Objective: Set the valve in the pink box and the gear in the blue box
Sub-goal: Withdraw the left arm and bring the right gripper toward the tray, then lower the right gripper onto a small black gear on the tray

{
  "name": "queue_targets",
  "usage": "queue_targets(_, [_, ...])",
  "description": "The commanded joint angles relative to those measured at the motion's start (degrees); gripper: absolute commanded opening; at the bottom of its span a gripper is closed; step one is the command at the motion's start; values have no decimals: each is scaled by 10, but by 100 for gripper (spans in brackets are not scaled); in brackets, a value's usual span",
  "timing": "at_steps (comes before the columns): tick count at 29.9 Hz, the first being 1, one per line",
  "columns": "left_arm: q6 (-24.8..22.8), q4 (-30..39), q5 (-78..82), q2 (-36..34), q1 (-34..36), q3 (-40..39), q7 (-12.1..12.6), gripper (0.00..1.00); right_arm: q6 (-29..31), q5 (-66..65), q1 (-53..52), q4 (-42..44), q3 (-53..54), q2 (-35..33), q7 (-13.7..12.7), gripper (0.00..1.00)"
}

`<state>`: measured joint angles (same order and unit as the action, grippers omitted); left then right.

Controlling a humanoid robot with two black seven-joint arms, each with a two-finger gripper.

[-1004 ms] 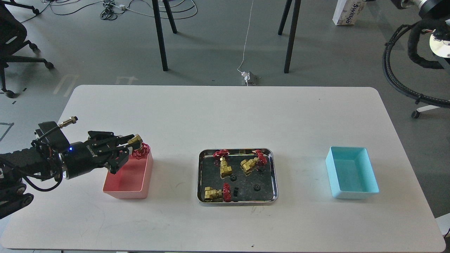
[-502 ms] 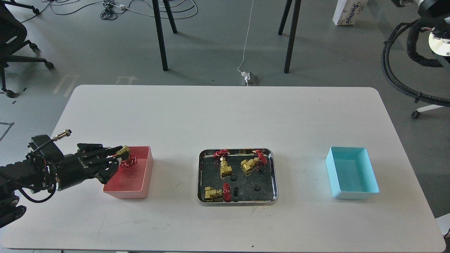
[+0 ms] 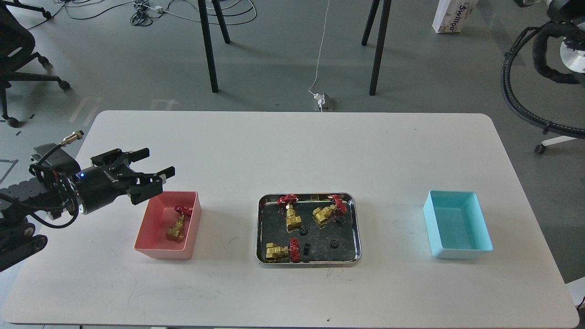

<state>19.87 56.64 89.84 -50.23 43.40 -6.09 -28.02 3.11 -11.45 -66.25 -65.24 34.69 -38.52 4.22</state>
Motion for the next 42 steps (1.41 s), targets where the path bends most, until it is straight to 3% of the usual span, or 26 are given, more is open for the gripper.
queue_targets(1, [-40,-58,-92,6,49,-33,0,99,54,-101,3,-4,-63,4,-6,100])
queue_targets(6, [-54,-115,-182,44,130,-43,0,99,94,-328,5,-41,-136,7,-5,100])
queue_targets(14, [-70,-155,-324,70,238,-51,0,99,249,-551,-2,-134,-218,1,10,100])
queue_targets(23, [-70,-171,-341,88,304,-52,0,99,249,-735,22,-194,-287,0,63,100])
queue_targets(30, [-69,-192,-341,113,326,-52,0,99,249,-780,29,-190,-380,6,69,100])
queue_targets(42, [-69,-200,-341,131,338,-52,0,99,249,-821,103,-105,-383,78,69,99])
